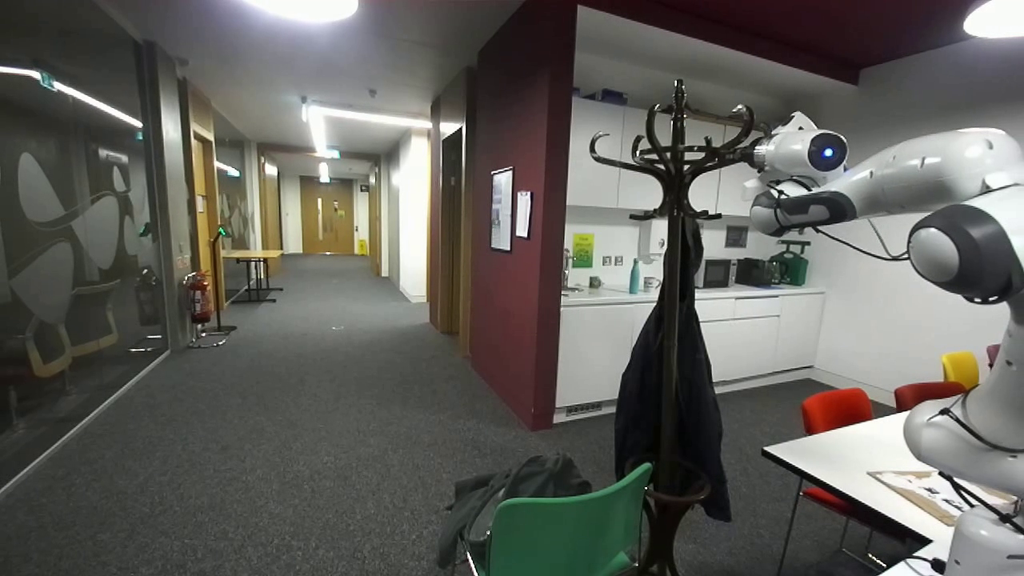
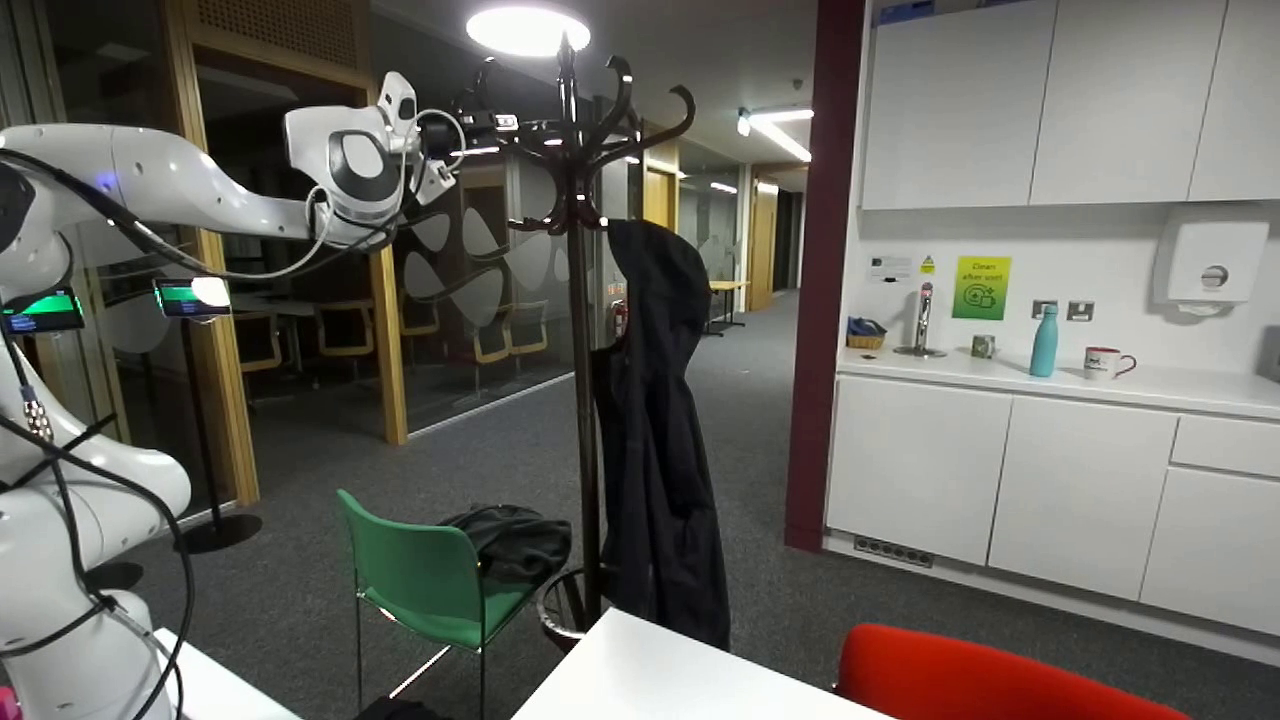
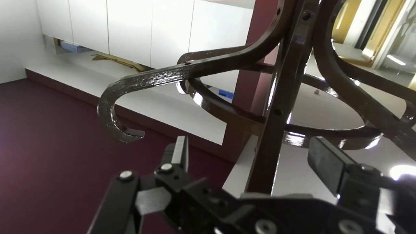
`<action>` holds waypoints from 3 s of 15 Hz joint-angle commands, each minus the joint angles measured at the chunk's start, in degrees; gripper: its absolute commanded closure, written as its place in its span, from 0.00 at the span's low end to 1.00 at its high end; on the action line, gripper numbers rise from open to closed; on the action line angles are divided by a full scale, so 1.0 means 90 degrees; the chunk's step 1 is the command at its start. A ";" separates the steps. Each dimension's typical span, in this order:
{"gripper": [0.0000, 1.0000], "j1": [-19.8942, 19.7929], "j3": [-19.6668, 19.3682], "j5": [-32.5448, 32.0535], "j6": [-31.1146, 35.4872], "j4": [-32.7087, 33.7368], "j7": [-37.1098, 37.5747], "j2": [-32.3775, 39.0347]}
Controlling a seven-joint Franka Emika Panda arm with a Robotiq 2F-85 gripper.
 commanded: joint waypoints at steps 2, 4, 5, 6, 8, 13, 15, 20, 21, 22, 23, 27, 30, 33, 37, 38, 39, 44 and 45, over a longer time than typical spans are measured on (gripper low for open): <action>0.00 -0.0364 0.0391 0.0050 0.0182 0.0522 0.0061 0.0220; 0.00 -0.0433 0.0495 0.0050 0.0186 0.0640 0.0064 0.0246; 0.00 -0.0493 0.0556 0.0054 0.0176 0.0693 0.0070 0.0248; 0.00 -0.0523 0.0593 0.0051 0.0174 0.0735 0.0070 0.0260; 0.00 -0.0521 0.0756 0.0880 0.0177 0.0747 -0.0661 0.0292; 0.00 -0.0484 0.0968 0.1554 0.0155 0.0789 -0.1047 0.0292; 0.00 -0.0433 0.1020 0.1662 0.0152 0.0779 -0.1092 0.0286; 0.00 -0.0338 0.1134 0.1766 0.0151 0.0772 -0.1099 0.0262; 0.00 -0.0322 0.1161 0.1777 0.0164 0.0769 -0.1100 0.0258; 0.00 -0.0313 0.1185 0.1779 0.0157 0.0776 -0.1105 0.0255; 0.00 -0.0317 0.1216 0.1777 0.0165 0.0776 -0.1110 0.0251; 0.00 -0.0308 0.1322 0.1764 0.0171 0.0804 -0.1128 0.0254; 0.00 -0.0317 0.1406 0.1754 0.0168 0.0844 -0.1137 0.0241; 0.00 -0.0313 0.1500 0.1755 0.0149 0.0898 -0.1135 0.0228; 0.00 -0.0368 0.1706 0.1758 0.0127 0.0970 -0.1122 0.0207; 0.00 -0.0389 0.1768 0.1759 0.0123 0.0991 -0.1118 0.0204; 0.00 -0.0407 0.1822 0.1761 0.0106 0.1015 -0.1115 0.0203; 0.00 -0.0554 0.2103 0.1772 0.0032 0.1150 -0.1095 0.0198; 0.00 -0.0583 0.2152 0.1778 0.0019 0.1174 -0.1087 0.0197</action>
